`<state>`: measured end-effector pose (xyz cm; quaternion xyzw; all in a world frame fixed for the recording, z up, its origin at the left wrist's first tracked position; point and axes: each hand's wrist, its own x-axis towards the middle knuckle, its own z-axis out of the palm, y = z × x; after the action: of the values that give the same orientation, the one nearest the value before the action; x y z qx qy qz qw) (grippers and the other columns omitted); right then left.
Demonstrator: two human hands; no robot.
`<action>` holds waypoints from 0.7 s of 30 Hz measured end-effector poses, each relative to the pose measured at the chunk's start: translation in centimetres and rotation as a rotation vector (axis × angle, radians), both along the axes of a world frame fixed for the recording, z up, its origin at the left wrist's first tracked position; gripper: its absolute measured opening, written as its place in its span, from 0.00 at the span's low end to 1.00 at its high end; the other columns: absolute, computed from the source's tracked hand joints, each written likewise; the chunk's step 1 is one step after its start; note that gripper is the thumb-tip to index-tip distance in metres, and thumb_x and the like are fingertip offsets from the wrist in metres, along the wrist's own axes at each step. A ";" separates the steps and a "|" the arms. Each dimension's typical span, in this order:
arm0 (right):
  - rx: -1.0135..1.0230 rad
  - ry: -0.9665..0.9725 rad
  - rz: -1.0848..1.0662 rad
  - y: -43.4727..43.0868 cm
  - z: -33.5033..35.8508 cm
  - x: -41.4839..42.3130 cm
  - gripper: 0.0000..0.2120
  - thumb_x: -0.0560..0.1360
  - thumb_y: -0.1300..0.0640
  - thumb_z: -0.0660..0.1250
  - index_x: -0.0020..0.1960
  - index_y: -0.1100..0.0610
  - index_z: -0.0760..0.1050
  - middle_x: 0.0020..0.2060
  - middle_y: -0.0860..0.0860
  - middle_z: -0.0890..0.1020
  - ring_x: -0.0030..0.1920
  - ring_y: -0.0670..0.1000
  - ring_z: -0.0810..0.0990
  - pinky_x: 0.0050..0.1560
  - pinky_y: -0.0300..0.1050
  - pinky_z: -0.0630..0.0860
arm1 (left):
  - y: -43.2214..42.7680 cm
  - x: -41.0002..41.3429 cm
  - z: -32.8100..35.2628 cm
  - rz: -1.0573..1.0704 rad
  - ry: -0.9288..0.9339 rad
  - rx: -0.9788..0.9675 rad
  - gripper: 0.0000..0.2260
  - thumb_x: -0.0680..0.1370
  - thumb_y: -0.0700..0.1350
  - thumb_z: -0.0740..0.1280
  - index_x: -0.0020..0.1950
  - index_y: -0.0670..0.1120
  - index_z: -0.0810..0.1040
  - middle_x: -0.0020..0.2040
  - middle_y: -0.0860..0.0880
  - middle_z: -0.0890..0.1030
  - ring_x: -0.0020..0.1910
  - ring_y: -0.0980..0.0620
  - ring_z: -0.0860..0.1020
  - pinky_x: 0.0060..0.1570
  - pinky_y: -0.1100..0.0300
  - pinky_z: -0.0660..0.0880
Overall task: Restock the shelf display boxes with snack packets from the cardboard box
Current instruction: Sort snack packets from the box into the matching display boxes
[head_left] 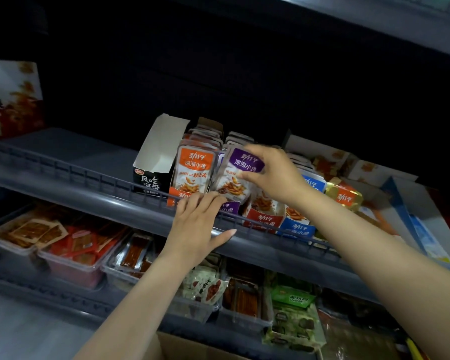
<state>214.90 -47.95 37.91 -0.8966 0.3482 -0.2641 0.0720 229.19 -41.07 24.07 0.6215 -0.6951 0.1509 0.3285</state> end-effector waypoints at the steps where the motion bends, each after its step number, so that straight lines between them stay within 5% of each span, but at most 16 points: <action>1: 0.010 -0.050 -0.004 0.0 -0.2 -0.2 0.21 0.72 0.57 0.72 0.64 0.53 0.73 0.50 0.44 0.78 0.50 0.43 0.76 0.48 0.35 0.75 | 0.0 0.0 0.1 -0.011 0.014 0.006 0.29 0.73 0.66 0.55 0.66 0.49 0.72 0.64 0.52 0.73 0.61 0.51 0.64 0.61 0.53 0.62; 8: 0.122 -0.214 -0.005 0.0 -2.5 -0.6 0.20 0.74 0.58 0.71 0.64 0.54 0.72 0.49 0.44 0.79 0.48 0.39 0.78 0.45 0.31 0.76 | 0.0 0.1 0.2 -0.067 0.084 0.026 0.26 0.73 0.65 0.57 0.65 0.52 0.71 0.63 0.53 0.73 0.60 0.52 0.63 0.56 0.59 0.55; 21: -0.101 0.180 -0.023 0.0 0.4 1.4 0.23 0.73 0.58 0.72 0.67 0.54 0.72 0.55 0.49 0.80 0.55 0.47 0.78 0.47 0.33 0.68 | 0.6 -0.3 0.8 -0.032 0.045 0.079 0.27 0.74 0.58 0.66 0.71 0.50 0.67 0.68 0.52 0.70 0.63 0.50 0.60 0.61 0.56 0.54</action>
<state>216.28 -47.90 38.31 -0.9152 0.3496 -0.2003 -0.0077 228.91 -40.43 24.90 0.6259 -0.7030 0.1039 0.3214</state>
